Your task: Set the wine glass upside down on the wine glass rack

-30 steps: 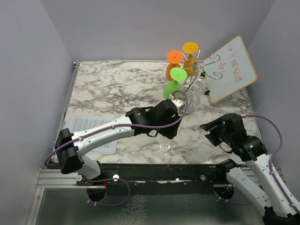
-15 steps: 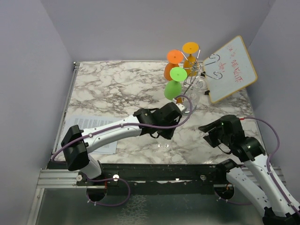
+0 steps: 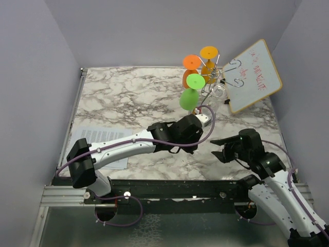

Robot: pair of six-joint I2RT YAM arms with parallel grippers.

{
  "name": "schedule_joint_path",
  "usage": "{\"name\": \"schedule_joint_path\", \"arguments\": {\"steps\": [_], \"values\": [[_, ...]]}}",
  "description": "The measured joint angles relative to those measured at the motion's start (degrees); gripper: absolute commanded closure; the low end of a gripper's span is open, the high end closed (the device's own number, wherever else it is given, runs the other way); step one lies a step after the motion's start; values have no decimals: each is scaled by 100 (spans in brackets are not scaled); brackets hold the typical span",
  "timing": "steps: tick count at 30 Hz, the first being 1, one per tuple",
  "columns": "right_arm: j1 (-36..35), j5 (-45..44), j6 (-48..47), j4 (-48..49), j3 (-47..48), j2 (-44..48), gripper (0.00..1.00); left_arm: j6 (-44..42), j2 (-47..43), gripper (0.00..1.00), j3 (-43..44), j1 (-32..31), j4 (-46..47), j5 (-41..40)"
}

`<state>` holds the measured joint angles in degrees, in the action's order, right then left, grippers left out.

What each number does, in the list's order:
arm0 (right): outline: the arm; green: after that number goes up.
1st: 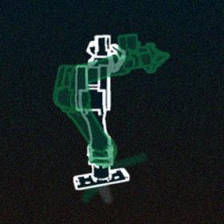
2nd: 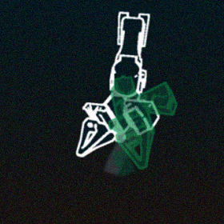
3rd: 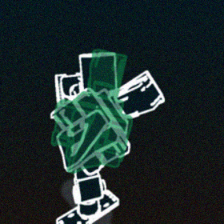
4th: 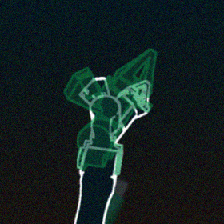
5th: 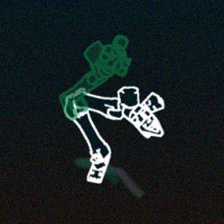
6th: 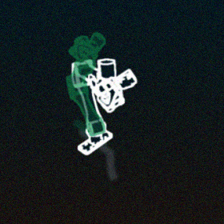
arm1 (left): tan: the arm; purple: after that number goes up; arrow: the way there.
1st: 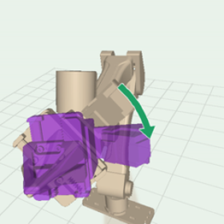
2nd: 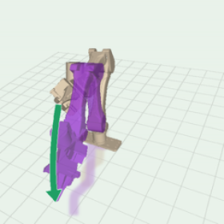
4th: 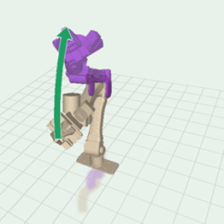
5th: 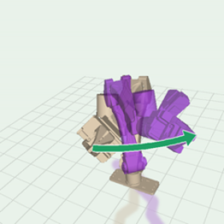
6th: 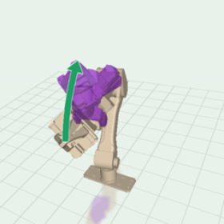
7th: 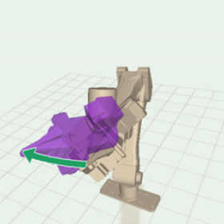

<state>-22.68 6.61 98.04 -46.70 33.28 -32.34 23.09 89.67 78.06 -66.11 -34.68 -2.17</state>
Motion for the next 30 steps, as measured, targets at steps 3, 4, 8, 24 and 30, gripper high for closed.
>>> {"name": "schedule_joint_path", "arguments": {"steps": [3, 4, 8, 24, 30], "values": [[0, 181, 529, 133, -59, 4, 51, 7, -260, 100, -402, -87, 678, -70], [0, 208, 680, 190, -59, 4, 51, 7, -372, 100, -557, -114, 925, -94], [0, 223, 1172, 308, -57, -17, 44, 15, -702, 100, -1043, -153, 1814, -188], [0, 133, 1602, 876, -9, -695, 58, 44, -1038, 100, -1797, -164, 3657, -214], [0, 44, 1631, 1176, 46, -798, 62, 46, -1047, 100, -1919, -164, 3812, -192]]}}
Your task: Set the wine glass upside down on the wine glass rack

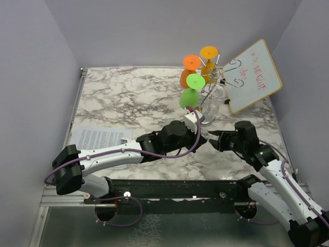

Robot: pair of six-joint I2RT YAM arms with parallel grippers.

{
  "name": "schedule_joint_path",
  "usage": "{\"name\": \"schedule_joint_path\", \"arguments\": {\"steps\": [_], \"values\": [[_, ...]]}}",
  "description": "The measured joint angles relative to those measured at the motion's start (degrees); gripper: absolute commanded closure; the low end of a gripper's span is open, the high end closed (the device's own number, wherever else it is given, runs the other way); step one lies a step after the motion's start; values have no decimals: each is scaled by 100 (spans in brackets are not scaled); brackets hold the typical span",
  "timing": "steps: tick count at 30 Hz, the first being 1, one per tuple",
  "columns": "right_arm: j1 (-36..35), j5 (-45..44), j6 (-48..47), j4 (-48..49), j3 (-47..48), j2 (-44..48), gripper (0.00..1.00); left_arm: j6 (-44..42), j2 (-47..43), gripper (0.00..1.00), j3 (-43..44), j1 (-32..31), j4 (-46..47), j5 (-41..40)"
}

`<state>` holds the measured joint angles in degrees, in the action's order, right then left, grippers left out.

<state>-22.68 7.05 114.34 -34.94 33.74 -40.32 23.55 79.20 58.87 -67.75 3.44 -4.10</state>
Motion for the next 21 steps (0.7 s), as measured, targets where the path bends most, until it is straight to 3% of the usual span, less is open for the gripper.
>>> {"name": "schedule_joint_path", "arguments": {"steps": [6, 10, 13, 17, 21], "values": [[0, 4, 2, 63, 28, -177, 68, 20, -2, 100, -31, 0, 157, 22], [0, 17, -4, 107, 28, -181, 81, 42, -7, 100, -63, 0, 273, 70], [2, 50, 22, 111, 28, -212, 97, 37, -13, 100, -83, 2, 315, 72], [2, 59, 31, 111, 28, -238, 99, 39, -15, 65, -116, 13, 343, 76], [2, -125, -284, 111, 28, -227, 99, 142, -74, 43, -190, 2, 387, 103]]}}
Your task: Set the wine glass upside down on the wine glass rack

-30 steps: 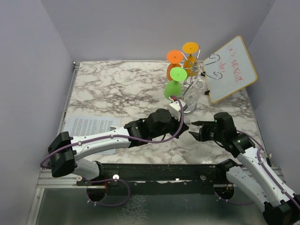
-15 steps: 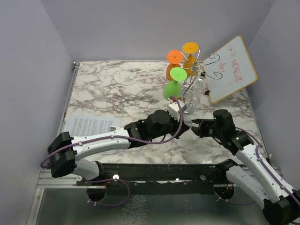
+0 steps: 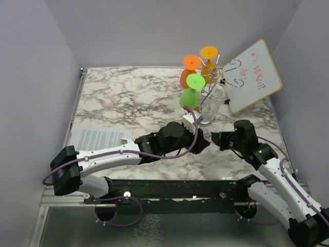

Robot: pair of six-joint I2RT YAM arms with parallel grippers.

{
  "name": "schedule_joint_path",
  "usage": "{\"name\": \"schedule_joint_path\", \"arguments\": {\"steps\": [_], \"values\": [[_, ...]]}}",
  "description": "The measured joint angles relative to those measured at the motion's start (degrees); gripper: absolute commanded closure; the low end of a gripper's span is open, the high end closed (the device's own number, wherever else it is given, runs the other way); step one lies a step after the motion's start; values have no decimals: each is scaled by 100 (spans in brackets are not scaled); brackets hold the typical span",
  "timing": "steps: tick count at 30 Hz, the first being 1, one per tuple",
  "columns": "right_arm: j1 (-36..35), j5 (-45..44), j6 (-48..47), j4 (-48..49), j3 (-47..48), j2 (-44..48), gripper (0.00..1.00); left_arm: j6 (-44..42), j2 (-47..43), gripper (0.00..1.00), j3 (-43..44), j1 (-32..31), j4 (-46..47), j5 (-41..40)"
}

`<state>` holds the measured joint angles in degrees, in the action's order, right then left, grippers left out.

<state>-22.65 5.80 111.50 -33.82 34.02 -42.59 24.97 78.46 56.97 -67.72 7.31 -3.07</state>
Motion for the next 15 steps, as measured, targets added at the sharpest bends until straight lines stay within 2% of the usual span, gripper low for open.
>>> {"name": "schedule_joint_path", "arguments": {"steps": [3, 7, 11, 15], "values": [[0, -437, -455, 13, -52, 127, 99, 83, -175, 34, -116, -17, 24, 0], [0, -1211, -1279, 140, -275, 479, 99, 210, -490, 29, -271, -15, 24, -24], [0, -1947, -2393, 341, -369, 553, 99, 289, -793, 28, -299, 107, 4, -48], [0, -2623, -3801, 686, -210, 192, 99, 339, -914, 28, -175, 450, -177, -35]]}}
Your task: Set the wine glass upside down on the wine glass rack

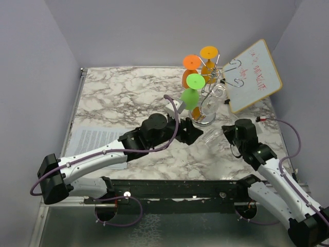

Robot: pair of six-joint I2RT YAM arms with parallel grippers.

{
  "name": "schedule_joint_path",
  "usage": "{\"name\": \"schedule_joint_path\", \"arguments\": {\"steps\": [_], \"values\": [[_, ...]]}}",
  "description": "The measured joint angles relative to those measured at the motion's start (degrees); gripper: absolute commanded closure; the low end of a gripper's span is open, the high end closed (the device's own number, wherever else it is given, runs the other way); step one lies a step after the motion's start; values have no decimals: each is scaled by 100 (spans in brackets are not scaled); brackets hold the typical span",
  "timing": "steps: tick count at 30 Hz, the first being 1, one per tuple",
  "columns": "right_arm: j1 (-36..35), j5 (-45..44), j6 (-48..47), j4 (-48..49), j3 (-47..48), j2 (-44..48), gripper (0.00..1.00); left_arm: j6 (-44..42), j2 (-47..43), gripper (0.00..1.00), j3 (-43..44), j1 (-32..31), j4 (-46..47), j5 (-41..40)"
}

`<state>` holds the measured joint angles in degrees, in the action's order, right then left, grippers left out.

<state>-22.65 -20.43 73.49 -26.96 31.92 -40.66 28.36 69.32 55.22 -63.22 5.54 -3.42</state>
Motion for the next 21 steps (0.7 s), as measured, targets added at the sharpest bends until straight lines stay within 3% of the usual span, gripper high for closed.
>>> {"name": "schedule_joint_path", "arguments": {"steps": [6, 10, 16, 21], "values": [[24, -883, -2072, 754, 83, -210, 99, 111, -4, 28, 505, 518, -463, 203], [339, -1010, -3141, 1519, 42, -140, 99, 162, -15, 28, 981, 813, -758, 459], [2282, 227, -3974, 2575, 44, -798, 99, 245, 116, 28, 1759, 1344, -1117, 935], [2938, 1320, -4542, 3333, 74, -1113, 99, 254, 308, 28, 2111, 1696, -1261, 1283]]}}
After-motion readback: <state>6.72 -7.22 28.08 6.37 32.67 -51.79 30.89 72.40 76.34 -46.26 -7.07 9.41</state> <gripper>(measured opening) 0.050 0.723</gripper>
